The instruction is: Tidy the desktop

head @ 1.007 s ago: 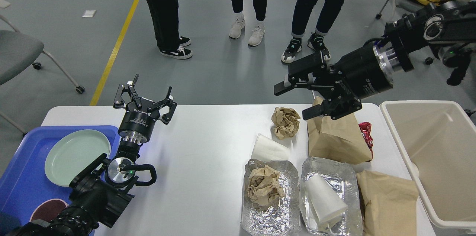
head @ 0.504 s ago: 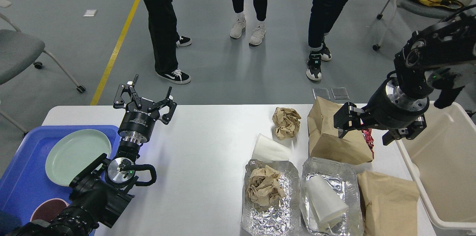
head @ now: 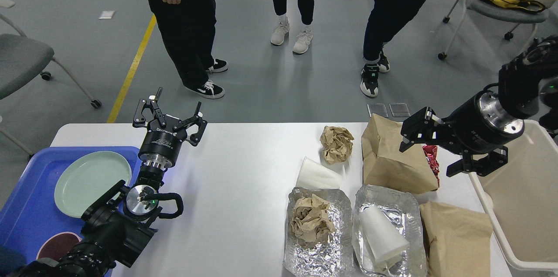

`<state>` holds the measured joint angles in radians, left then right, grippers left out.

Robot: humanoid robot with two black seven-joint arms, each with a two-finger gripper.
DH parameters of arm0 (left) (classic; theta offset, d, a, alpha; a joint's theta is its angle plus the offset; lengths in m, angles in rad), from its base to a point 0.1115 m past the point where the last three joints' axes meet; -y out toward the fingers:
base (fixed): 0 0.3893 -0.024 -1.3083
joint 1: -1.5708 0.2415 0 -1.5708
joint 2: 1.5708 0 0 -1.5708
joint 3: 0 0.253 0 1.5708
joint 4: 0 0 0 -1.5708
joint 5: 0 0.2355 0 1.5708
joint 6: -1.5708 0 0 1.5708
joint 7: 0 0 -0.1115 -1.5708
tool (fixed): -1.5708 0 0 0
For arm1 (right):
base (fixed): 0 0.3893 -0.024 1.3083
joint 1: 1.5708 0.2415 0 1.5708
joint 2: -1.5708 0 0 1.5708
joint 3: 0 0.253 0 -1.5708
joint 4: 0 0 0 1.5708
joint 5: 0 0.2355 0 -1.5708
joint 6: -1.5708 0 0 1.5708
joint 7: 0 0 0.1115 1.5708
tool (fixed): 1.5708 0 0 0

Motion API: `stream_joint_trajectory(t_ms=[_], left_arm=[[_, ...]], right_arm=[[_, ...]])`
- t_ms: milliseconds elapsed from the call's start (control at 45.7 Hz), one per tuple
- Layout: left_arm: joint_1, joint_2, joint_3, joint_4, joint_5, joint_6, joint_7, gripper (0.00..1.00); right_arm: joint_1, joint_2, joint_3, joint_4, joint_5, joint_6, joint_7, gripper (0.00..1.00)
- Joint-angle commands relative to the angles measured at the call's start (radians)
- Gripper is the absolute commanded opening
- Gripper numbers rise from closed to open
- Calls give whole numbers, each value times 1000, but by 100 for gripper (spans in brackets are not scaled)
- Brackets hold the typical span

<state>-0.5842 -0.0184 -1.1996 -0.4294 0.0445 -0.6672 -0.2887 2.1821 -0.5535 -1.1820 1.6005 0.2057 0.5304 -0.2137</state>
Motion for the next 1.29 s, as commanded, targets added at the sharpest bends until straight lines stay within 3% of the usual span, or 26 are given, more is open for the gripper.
stream_joint_trajectory(t_ms=[0, 438, 766, 942, 1139, 1270], left_arm=[[0, 0, 0, 0, 0, 0, 0, 96], [1, 0, 0, 0, 0, -2, 0, 96], [1, 0, 0, 0, 0, -3, 0, 96], [1, 0, 0, 0, 0, -3, 0, 96], [1, 0, 0, 0, 0, -3, 0, 96], [0, 0, 0, 0, 0, -2, 0, 96]], right_arm=[[-1, -25, -5, 1, -6, 0, 0, 100], [-28, -69, -13, 13, -6, -27, -1, 100], [-189, -82, -16, 9, -23, -170, 0, 100], [-320, -174, -2, 9, -74, -200, 0, 100], [-481, -213, 57, 9, -126, -375, 7, 100], [-571, -240, 134, 10, -131, -432, 19, 100]])
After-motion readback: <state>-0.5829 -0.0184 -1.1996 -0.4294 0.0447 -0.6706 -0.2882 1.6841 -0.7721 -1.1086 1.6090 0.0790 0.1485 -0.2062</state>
